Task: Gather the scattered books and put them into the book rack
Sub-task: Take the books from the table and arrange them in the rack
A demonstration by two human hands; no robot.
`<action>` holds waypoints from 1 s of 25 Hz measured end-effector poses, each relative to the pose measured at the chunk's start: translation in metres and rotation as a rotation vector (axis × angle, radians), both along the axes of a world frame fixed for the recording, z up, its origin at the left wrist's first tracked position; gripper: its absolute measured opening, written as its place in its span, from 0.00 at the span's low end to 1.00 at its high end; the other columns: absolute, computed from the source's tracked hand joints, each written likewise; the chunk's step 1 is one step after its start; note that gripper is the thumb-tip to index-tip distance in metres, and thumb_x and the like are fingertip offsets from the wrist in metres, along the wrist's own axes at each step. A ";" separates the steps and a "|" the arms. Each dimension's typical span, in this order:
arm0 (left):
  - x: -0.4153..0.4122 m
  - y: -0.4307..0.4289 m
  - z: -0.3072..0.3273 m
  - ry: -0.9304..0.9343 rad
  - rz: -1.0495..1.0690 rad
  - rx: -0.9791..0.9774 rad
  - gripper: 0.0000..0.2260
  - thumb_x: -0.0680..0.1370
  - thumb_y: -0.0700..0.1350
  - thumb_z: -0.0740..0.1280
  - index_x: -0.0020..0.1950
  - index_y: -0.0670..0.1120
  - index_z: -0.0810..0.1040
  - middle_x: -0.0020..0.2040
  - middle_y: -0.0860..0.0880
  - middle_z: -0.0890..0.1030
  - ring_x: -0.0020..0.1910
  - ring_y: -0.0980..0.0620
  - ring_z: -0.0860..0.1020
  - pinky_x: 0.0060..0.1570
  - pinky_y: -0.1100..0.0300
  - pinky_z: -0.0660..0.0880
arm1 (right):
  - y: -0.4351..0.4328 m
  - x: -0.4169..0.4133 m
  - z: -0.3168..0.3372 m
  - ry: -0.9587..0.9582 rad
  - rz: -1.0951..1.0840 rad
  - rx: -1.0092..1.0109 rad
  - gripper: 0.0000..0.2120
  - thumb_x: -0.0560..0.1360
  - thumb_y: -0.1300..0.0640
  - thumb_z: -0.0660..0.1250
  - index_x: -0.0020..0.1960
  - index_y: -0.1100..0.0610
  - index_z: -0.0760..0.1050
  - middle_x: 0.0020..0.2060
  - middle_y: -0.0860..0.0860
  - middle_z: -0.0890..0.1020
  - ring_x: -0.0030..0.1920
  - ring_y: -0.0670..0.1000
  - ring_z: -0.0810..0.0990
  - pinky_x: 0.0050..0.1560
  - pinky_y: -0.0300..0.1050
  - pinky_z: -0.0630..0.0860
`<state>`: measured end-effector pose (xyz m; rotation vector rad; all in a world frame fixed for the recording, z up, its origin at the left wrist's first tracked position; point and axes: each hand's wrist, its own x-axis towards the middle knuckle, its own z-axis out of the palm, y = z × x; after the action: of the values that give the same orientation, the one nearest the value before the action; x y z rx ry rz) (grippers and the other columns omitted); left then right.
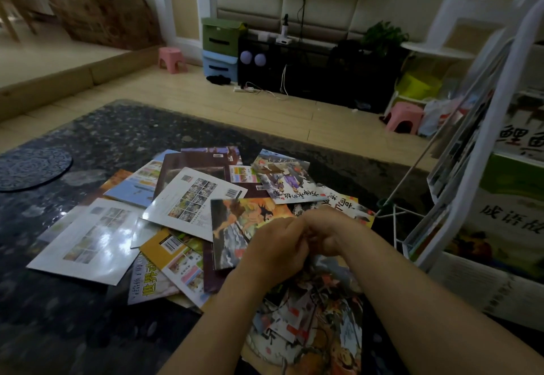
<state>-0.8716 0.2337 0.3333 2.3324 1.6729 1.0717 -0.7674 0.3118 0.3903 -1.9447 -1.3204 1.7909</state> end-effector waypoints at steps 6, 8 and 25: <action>-0.013 0.001 0.003 0.030 0.062 -0.183 0.14 0.76 0.48 0.63 0.60 0.46 0.75 0.58 0.48 0.76 0.54 0.48 0.74 0.49 0.56 0.71 | -0.005 0.018 0.005 -0.431 0.225 0.273 0.11 0.78 0.66 0.60 0.59 0.61 0.74 0.51 0.60 0.78 0.49 0.61 0.80 0.45 0.59 0.84; -0.020 0.000 0.002 0.066 0.094 -0.275 0.23 0.74 0.53 0.62 0.68 0.50 0.70 0.68 0.50 0.70 0.65 0.48 0.69 0.62 0.50 0.70 | -0.007 0.027 0.008 -0.489 0.342 0.409 0.10 0.78 0.65 0.59 0.55 0.58 0.75 0.48 0.56 0.76 0.50 0.59 0.78 0.52 0.59 0.82; 0.000 -0.029 0.047 -0.144 0.162 -0.359 0.31 0.72 0.52 0.75 0.73 0.49 0.69 0.65 0.51 0.60 0.55 0.57 0.66 0.58 0.65 0.68 | -0.051 0.069 0.050 -0.733 0.806 0.743 0.26 0.74 0.60 0.71 0.69 0.49 0.68 0.64 0.56 0.70 0.61 0.59 0.73 0.54 0.50 0.76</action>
<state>-0.8719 0.2048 0.3802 1.8839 1.8442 0.8518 -0.6981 0.2608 0.4398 -1.7342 -2.7681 0.4469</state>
